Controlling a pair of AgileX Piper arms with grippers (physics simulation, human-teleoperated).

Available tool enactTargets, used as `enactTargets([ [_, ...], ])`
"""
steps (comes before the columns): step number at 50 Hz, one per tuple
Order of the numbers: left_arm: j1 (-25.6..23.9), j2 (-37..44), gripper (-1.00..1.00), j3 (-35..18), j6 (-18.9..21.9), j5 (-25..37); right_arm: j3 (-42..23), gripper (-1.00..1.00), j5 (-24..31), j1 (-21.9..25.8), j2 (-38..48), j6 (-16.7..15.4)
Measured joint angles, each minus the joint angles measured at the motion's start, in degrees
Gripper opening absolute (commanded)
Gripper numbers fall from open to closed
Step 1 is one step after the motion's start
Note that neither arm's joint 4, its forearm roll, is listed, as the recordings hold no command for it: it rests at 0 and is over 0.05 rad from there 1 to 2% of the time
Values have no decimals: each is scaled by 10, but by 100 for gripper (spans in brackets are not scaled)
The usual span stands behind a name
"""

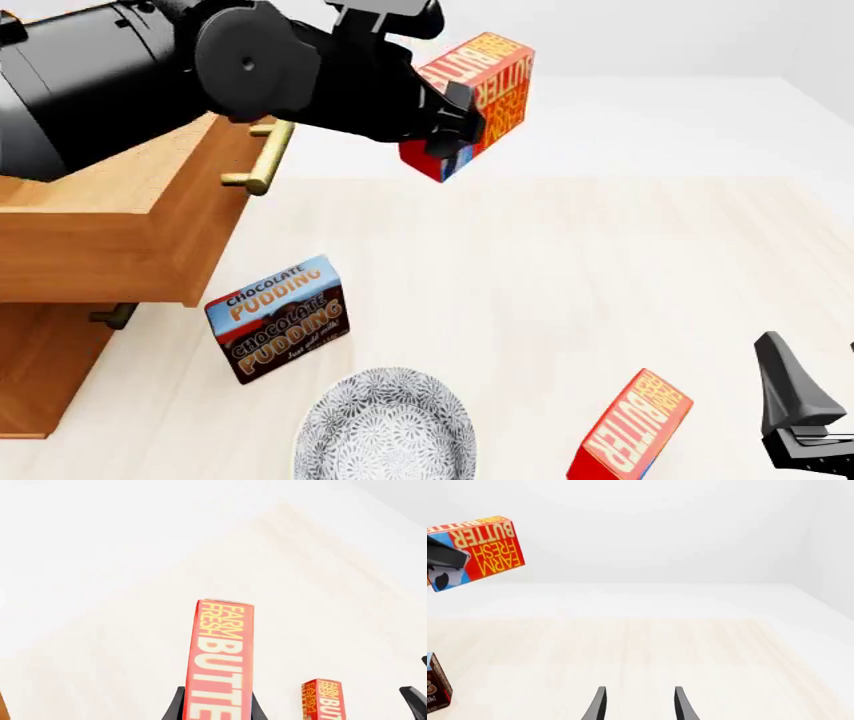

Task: Put the butter at the front in the top drawer of the cabinet and close it.

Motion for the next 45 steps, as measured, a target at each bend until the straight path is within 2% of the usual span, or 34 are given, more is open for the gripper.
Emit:
enactTargets([
  [20, 75, -55, -100, -35, 33, 95, 0, 100, 0, 0, 0, 0],
  [45, 169, -101, -100, -113, 52, 214, 0, 100, 0, 0, 0, 0],
])
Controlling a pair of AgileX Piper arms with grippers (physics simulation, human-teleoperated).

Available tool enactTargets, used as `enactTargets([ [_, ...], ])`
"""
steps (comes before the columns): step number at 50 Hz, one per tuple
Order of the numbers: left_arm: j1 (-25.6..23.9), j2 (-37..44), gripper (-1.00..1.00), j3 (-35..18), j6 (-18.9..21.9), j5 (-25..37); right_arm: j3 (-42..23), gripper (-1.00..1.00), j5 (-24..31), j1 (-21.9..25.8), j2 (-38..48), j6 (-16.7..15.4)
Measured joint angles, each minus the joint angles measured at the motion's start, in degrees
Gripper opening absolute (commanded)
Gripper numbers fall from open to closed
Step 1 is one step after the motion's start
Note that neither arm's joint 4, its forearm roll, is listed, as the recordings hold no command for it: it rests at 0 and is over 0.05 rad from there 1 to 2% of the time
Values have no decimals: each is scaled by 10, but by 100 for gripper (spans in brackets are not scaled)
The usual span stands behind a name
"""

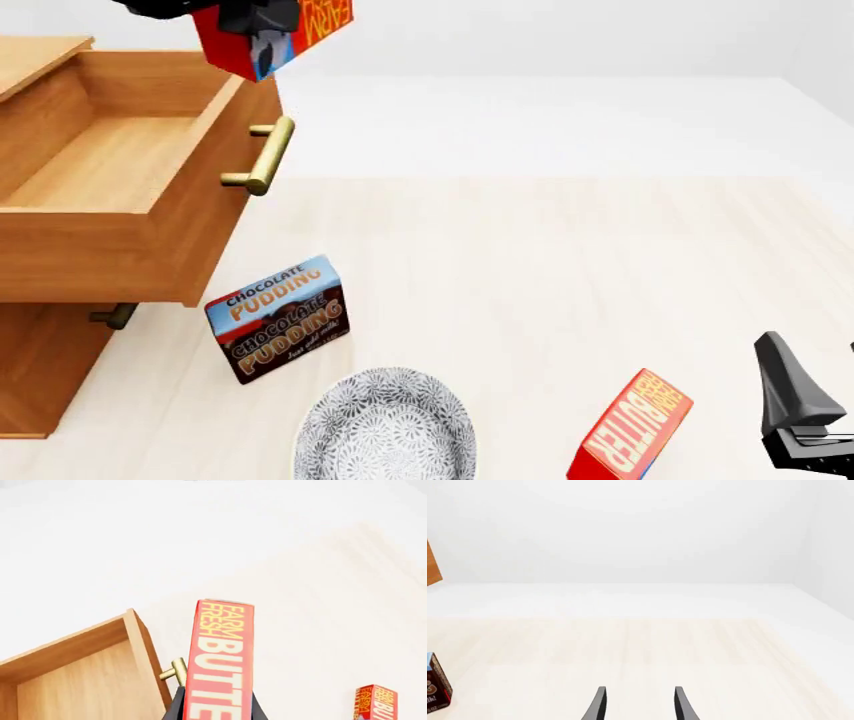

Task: Put the butter at the front in the top drawer of the cabinet and close it.

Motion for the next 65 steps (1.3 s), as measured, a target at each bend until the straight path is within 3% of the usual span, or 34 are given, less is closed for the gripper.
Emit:
enactTargets([
  [15, 53, -30, -100, -15, 10, 41, 0, 100, 0, 0, 0, 0],
  [29, 102, -79, -100, 6, 12, 63, 0, 100, 0, 0, 0, 0],
  [65, 188, -175, -100, 120, -20, 52, 0, 100, 0, 0, 0, 0],
])
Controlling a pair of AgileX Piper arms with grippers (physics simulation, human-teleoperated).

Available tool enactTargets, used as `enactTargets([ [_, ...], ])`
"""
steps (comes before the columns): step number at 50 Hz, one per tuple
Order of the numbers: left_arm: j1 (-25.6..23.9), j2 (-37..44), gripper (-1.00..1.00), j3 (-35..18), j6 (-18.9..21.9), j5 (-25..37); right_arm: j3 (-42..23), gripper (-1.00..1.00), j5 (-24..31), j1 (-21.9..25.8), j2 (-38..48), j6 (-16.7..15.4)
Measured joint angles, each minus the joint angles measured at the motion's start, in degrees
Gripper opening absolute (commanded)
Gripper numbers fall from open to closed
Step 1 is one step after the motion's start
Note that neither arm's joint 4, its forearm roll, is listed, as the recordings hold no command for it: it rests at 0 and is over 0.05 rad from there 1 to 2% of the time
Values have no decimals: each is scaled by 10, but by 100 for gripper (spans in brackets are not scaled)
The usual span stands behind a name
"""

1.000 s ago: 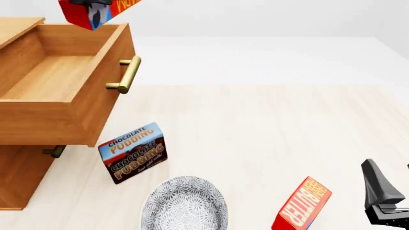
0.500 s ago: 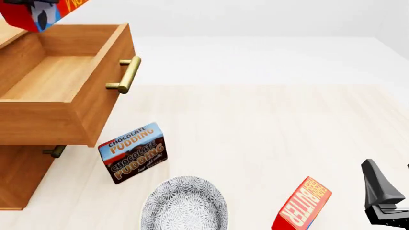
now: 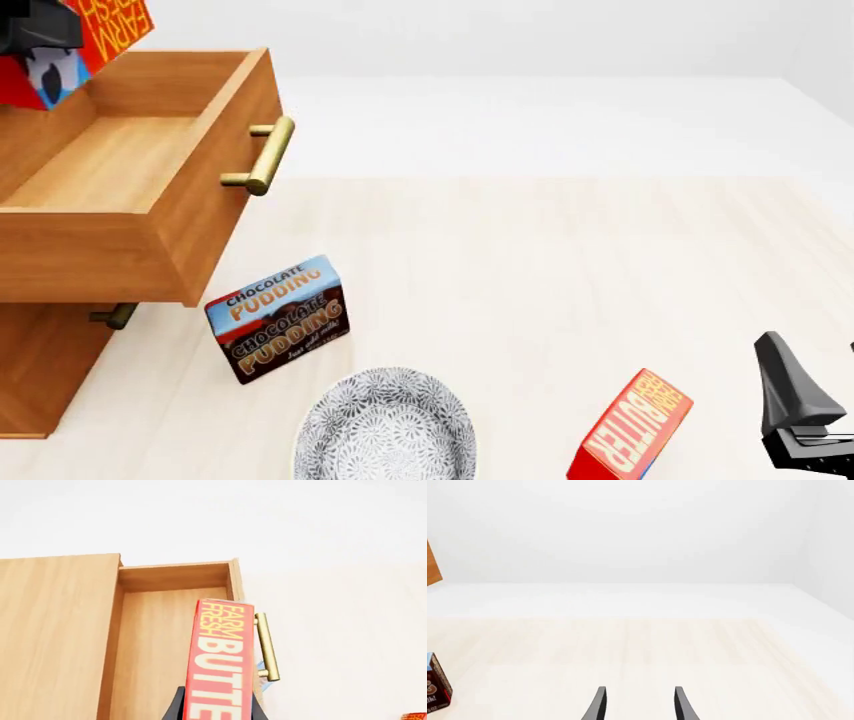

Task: Put the butter at the front in the top drawer of the cabinet and close it.

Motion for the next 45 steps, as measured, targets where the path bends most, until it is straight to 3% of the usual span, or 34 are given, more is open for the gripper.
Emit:
enactTargets([
  [45, 60, 7, -100, 118, -34, -80, -1, 100, 4, 0, -4, 0],
])
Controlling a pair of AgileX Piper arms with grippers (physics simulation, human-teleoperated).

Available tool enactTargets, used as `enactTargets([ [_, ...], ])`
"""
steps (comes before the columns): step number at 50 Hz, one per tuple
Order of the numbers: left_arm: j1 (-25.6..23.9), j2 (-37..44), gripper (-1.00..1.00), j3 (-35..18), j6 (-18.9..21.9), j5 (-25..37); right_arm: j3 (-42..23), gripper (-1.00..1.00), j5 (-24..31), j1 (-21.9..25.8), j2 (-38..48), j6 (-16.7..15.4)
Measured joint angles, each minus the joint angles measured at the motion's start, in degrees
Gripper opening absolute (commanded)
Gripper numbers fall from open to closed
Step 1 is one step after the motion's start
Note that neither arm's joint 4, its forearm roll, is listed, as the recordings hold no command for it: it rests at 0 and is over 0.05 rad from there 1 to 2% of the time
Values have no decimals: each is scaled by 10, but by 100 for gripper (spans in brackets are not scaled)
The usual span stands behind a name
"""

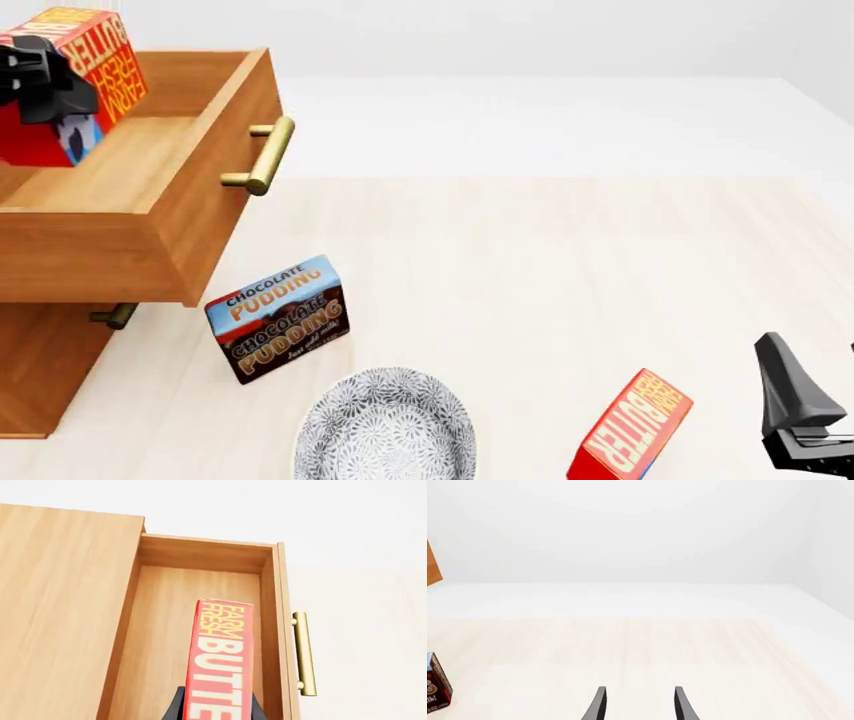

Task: Put the butter at the front in the top drawer of the cabinet and close it.

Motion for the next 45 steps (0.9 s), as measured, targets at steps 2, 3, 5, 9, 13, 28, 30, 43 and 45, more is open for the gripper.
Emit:
enactTargets([
  [2, 1, 2, -100, 3, -1, -3, 0, 100, 0, 0, 0, 0],
  [3, 2, 3, -100, 5, -2, -5, 0, 100, 0, 0, 0, 0],
  [5, 3, 5, -100, 9, -2, -8, 0, 100, 1, 0, -1, 0],
  [9, 4, 9, -100, 15, -4, -13, 0, 100, 1, 0, -1, 0],
  [13, 6, 13, -100, 19, -5, -17, 0, 100, 1, 0, -1, 0],
  [28, 13, 34, -100, 15, 1, -32, 0, 100, 0, 0, -1, 0],
  [30, 13, 38, -100, 15, 2, -36, 0, 100, 0, 0, -1, 0],
  [43, 13, 57, -100, 24, 5, -63, 0, 100, 0, 0, -1, 0],
  [45, 13, 59, -100, 27, 4, -69, 0, 100, 0, 0, -1, 0],
])
